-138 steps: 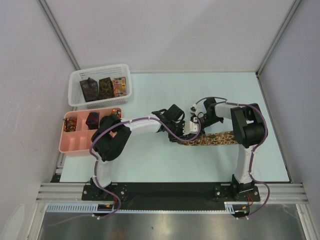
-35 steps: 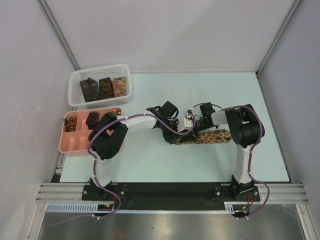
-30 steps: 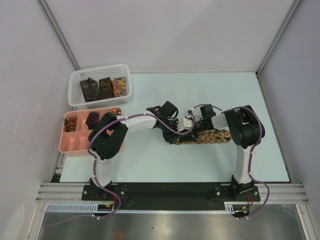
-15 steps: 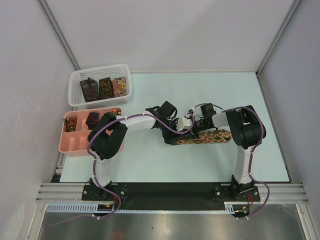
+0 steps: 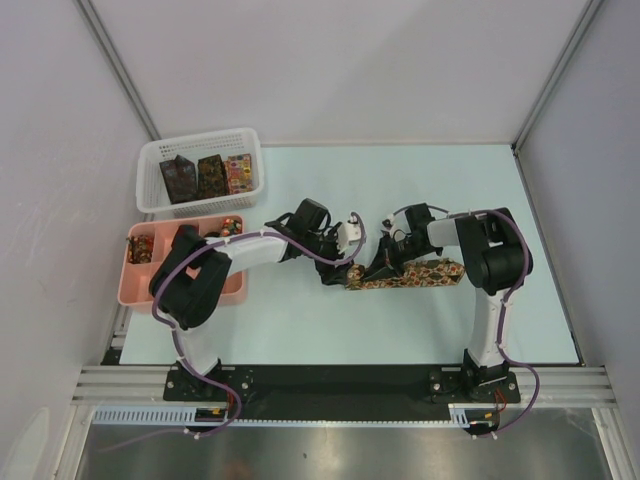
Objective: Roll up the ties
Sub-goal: Roll the tie at the center of the board.
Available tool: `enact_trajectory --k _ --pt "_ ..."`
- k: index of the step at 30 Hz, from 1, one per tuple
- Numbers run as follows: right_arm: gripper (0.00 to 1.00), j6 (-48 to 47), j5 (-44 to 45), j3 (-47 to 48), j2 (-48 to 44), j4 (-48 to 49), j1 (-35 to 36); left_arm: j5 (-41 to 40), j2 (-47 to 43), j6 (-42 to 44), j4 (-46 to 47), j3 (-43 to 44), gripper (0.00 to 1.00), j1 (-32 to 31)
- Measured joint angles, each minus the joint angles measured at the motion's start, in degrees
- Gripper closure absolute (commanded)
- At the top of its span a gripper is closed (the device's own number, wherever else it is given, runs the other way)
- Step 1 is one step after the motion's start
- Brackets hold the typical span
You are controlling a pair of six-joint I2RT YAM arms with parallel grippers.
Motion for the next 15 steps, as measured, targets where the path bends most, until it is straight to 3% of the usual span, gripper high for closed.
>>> enact_trajectory --k 6,9,14,15 --pt "1.0 -1.36 -0.02 1.33 0.7 -2.01 0.33 1.79 0.02 -0.33 3.28 0.0 0.16 -0.61" --pt "1.0 -1.6 -0.04 1.88 0.94 -2.58 0.57 1.77 0.68 -0.15 3.72 0.13 0.23 -1.51" --pt "1.0 -1.68 -0.07 2.1 1.05 -2.75 0.66 0.35 4.11 1.42 1.25 2.58 0.45 -3.98" --pt "1.0 -1.68 -0.09 2.1 1.05 -2.75 0.66 -0.24 4.63 1.79 0.74 2.91 0.58 -4.37"
